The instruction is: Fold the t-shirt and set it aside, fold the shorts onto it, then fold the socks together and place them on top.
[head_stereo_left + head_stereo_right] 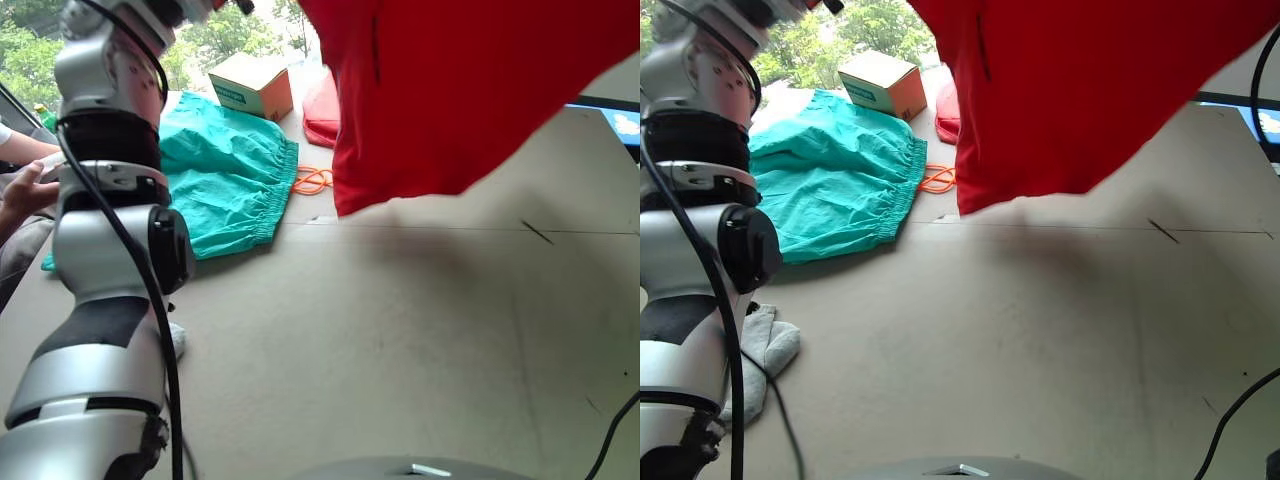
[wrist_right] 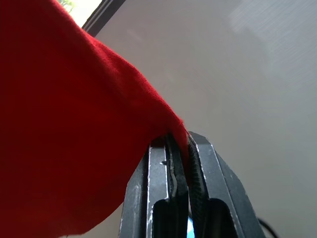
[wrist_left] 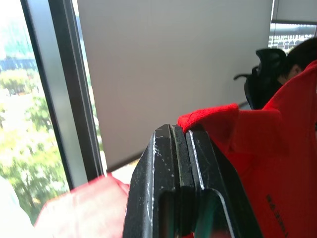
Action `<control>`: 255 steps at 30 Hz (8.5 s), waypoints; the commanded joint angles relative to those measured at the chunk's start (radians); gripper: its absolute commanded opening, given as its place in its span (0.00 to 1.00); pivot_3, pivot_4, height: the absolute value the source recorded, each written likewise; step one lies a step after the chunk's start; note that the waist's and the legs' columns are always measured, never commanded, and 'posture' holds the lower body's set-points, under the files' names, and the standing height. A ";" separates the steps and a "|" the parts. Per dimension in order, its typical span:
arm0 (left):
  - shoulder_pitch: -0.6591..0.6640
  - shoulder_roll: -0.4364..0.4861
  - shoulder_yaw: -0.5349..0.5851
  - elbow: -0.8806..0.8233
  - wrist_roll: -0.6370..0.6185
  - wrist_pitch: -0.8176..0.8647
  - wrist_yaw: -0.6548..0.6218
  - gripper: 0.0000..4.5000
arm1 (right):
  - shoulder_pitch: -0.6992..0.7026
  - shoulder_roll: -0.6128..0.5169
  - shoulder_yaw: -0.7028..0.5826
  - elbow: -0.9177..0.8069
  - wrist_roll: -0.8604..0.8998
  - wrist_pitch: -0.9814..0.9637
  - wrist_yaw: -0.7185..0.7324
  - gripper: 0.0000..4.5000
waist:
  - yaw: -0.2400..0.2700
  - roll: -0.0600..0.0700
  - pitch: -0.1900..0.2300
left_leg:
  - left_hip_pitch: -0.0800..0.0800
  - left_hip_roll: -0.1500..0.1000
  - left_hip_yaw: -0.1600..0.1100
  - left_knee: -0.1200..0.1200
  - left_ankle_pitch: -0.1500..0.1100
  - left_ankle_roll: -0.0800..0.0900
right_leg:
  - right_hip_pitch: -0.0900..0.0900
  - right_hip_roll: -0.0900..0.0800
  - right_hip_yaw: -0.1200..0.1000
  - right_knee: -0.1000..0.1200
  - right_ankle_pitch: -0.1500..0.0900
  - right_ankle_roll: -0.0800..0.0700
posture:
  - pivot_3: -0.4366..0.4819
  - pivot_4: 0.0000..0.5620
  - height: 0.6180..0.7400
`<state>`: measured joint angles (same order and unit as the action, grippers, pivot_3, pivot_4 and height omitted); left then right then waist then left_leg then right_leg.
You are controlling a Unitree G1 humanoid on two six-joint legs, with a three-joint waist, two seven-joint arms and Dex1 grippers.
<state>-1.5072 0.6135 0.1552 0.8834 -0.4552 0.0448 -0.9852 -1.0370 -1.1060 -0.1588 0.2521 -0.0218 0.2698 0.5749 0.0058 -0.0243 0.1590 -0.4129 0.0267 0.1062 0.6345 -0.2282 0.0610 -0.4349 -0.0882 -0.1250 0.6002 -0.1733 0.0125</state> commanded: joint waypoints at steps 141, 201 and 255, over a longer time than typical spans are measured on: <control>1.511 0.276 -0.245 -1.110 -0.105 0.583 -0.319 0.02 | 1.393 0.253 0.114 -1.011 0.572 0.333 0.458 0.00 | 0.026 0.022 -0.022 | -0.002 0.011 -0.010 0.020 -0.021 0.006 | 0.015 -0.003 -0.014 -0.006 -0.014 0.004 | 0.48 0.27 0.99; 1.559 0.122 0.010 -1.161 -0.394 0.913 0.040 0.02 | 1.707 0.361 -0.395 -0.764 0.623 0.212 0.366 0.00 | 0.032 0.026 -0.026 | 0.006 0.012 -0.012 0.020 -0.022 0.004 | 0.019 -0.005 -0.013 0.001 -0.016 0.002 | 0.48 0.27 0.99; 1.783 0.192 -0.181 -1.235 0.176 -0.048 -0.228 0.72 | 1.837 0.298 -0.426 -0.538 0.162 -0.403 0.555 0.91 | 0.035 0.026 -0.023 | 0.001 0.010 -0.013 0.018 -0.027 0.004 | 0.014 -0.004 -0.015 -0.010 -0.017 0.005 | 0.48 0.27 0.99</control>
<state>0.2781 0.8060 -0.0171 -0.3555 -0.3020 0.0443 -1.2170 0.7970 -0.8108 -0.5839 -0.3050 0.1449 -0.0970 1.1296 0.0408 0.0021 0.1356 -0.4123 0.0369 0.0934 0.6523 -0.2556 0.0654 -0.4207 -0.0918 -0.1399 0.5903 -0.1903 0.0170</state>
